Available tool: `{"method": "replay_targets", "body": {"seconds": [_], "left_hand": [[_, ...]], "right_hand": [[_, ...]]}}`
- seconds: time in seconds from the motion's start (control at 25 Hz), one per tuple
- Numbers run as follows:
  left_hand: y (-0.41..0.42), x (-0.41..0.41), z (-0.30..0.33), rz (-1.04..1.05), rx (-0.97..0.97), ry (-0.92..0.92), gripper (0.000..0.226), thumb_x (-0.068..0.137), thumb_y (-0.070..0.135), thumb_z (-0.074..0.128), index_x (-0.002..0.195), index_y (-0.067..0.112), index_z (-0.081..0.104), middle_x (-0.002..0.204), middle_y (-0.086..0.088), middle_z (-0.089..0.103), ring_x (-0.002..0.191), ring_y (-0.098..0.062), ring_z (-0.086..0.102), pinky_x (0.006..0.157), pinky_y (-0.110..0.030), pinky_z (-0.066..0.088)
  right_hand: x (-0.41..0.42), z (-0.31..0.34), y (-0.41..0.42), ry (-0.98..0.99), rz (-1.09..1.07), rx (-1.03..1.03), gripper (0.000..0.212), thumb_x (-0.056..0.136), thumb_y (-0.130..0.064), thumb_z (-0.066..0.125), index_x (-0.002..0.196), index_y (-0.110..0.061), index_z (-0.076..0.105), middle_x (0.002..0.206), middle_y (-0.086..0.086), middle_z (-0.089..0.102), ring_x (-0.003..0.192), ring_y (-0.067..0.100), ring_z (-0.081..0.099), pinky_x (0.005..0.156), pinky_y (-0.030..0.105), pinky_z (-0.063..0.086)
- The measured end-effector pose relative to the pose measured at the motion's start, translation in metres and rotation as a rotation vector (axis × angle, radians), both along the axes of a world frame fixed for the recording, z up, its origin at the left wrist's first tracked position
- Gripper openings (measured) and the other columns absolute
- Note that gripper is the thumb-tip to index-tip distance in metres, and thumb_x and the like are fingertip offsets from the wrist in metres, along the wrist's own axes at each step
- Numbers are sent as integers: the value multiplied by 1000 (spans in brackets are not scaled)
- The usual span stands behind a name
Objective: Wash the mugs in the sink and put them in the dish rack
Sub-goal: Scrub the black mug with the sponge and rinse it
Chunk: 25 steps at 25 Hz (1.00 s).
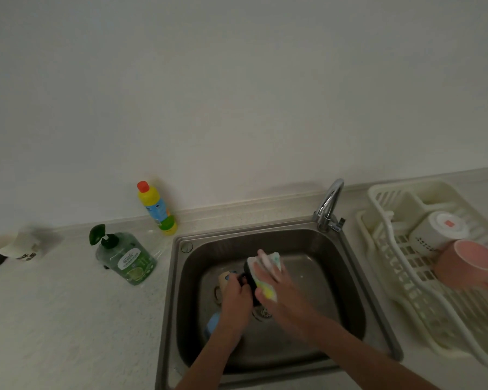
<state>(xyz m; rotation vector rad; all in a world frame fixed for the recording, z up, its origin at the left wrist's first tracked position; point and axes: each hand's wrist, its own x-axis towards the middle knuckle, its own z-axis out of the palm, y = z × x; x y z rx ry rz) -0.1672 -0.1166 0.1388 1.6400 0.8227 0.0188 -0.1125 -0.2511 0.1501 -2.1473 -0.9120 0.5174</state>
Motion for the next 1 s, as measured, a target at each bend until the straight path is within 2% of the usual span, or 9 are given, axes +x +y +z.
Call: {"method": "replay_targets", "body": {"seconds": [0.08, 0.2, 0.24, 0.4, 0.52, 0.64, 0.8, 0.88, 1.0], "left_hand": [[-4, 0, 4, -24, -92, -17, 14, 101, 7, 42, 109, 11, 52, 110, -16, 63, 98, -27, 65, 78, -42, 59], [-5, -2, 11, 69, -288, -57, 21, 103, 6, 38, 114, 6, 56, 109, -18, 66, 101, -31, 66, 64, -35, 59], [-4, -2, 13, 90, -322, -75, 21, 103, 6, 38, 114, 5, 56, 109, -18, 66, 101, -33, 66, 65, -38, 59], [-5, -2, 15, 100, -312, -87, 20, 101, 3, 41, 117, 5, 52, 113, -18, 65, 103, -32, 67, 66, -38, 61], [-14, -2, 18, 59, -265, -76, 16, 100, 1, 44, 113, 3, 52, 113, -20, 64, 101, -31, 67, 64, -31, 59], [-22, -3, 17, 82, -273, -62, 17, 101, 3, 42, 111, 8, 55, 114, -19, 65, 101, -30, 67, 71, -40, 61], [-20, -6, 17, 215, -461, -125, 26, 103, 9, 40, 122, 3, 56, 115, -22, 67, 100, -35, 69, 65, -42, 60], [-17, -7, 18, 250, -416, -140, 26, 103, 8, 40, 122, 4, 56, 113, -21, 68, 94, -31, 71, 64, -39, 59], [-18, -6, 17, 217, -138, -61, 19, 100, 5, 42, 112, 12, 54, 109, -15, 65, 95, -26, 67, 76, -44, 60]], "right_hand": [[10, 10, 0, 32, -15, 53, 56, 101, -49, 34, 154, -39, 20, 161, -26, -5, 147, 6, -13, 119, 29, 6], [26, 13, -13, 600, -172, 302, 48, 99, -57, 35, 146, -51, 25, 157, -28, 15, 149, 6, 12, 122, 38, 21], [27, 10, -18, 671, -190, 328, 45, 99, -59, 35, 143, -54, 24, 156, -29, 17, 149, 6, 14, 122, 38, 21], [12, 12, -21, 250, -28, 188, 55, 98, -55, 39, 150, -50, 21, 160, -29, 5, 150, 0, 0, 122, 33, 11], [15, 26, -12, -32, 105, -28, 52, 103, -46, 38, 153, -41, 23, 161, -27, -1, 150, 9, -9, 122, 34, 11], [32, 40, -15, 166, 80, -8, 51, 105, -44, 33, 154, -41, 18, 163, -21, 1, 149, 8, -5, 122, 38, 11], [45, 32, -30, 690, -131, 171, 43, 103, -52, 29, 145, -50, 26, 157, -13, 30, 142, 9, 32, 121, 36, 22], [35, 20, -34, 603, -99, 170, 40, 99, -59, 33, 138, -62, 27, 158, -16, 29, 144, 4, 29, 123, 39, 20], [16, 19, -31, 170, 125, 85, 51, 103, -50, 35, 149, -53, 14, 161, -28, -1, 147, -5, -9, 122, 30, 5]]}}
